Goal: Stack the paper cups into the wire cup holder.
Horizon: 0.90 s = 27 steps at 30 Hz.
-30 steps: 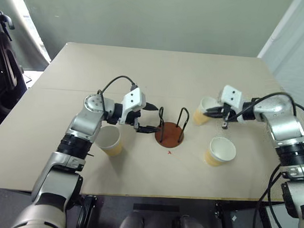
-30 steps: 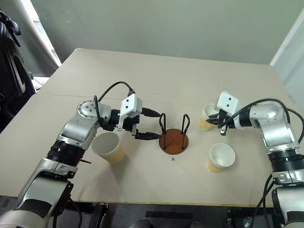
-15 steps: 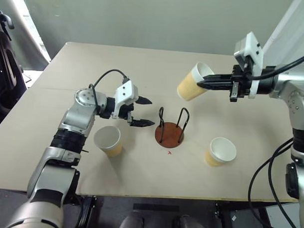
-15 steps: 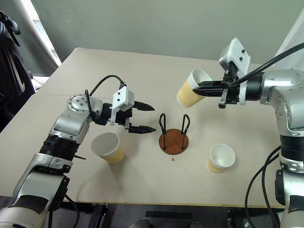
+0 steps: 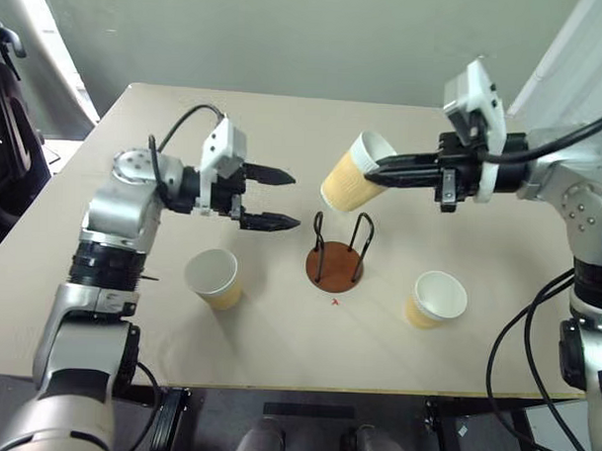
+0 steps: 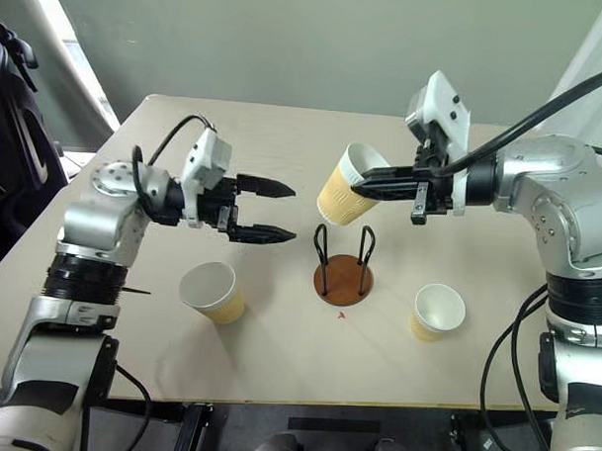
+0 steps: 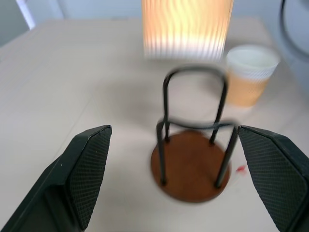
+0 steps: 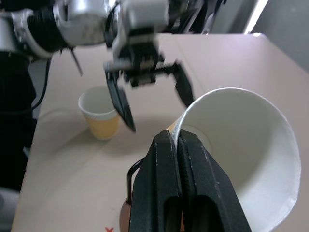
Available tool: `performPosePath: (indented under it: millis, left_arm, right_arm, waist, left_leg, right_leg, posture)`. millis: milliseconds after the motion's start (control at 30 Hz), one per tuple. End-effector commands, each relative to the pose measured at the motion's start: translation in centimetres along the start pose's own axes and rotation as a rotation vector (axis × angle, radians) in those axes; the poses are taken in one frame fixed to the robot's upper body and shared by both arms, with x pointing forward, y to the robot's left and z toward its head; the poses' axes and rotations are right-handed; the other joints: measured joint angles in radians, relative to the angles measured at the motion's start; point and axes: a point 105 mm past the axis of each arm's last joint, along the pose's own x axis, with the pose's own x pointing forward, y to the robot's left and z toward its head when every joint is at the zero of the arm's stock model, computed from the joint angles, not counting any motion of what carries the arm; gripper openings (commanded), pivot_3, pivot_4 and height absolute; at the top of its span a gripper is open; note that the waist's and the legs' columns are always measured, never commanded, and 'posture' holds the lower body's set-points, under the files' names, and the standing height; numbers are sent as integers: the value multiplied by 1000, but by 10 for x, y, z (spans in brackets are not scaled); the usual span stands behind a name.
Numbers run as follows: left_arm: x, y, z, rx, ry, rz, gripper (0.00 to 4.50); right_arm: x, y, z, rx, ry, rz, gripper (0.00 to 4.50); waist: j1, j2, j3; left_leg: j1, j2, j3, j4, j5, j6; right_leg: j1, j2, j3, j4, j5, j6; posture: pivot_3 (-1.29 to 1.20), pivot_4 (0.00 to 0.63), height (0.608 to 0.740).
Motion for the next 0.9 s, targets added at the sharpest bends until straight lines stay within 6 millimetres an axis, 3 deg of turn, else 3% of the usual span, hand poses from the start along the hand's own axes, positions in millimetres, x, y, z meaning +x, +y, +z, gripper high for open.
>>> performPosePath:
  millis: [33, 633, 733, 900]
  left_arm:
    - [-7, -7, 35, 49, -59, -28, 4500]
    - [-10, -7, 28, 53, -26, 0, 4500]
    - [-10, -6, 26, 53, -24, 4, 4500]
    - [-10, -6, 23, 48, -24, 11, 4500]
  right_arm:
    - [2, 4, -2, -76, 32, 12, 25]
    - [16, 15, -35, -204, 169, 99, 25]
    - [18, 16, -35, -211, 163, 106, 601]
    - [25, 11, -23, -199, 76, 60, 2365]
  waist:
    - [0, 0, 0]
    - [-4, 0, 0]
    - [-4, 0, 0]
    - [-7, 0, 0]
  left_leg:
    - [0, 0, 0, 0, 0, 0]
    - [0, 1, -1, 0, 0, 0]
    - [0, 1, -1, 0, 0, 0]
    - [0, 1, -1, 0, 0, 0]
  right_leg:
    - [0, 0, 0, 0, 0, 0]
    - [0, 0, 0, 0, 0, 0]
    - [0, 0, 0, 0, 0, 0]
    - [0, 0, 0, 0, 0, 0]
  posture:
    - [0, 150, 740]
    - [0, 150, 740]
    - [0, 150, 740]
    - [0, 150, 740]
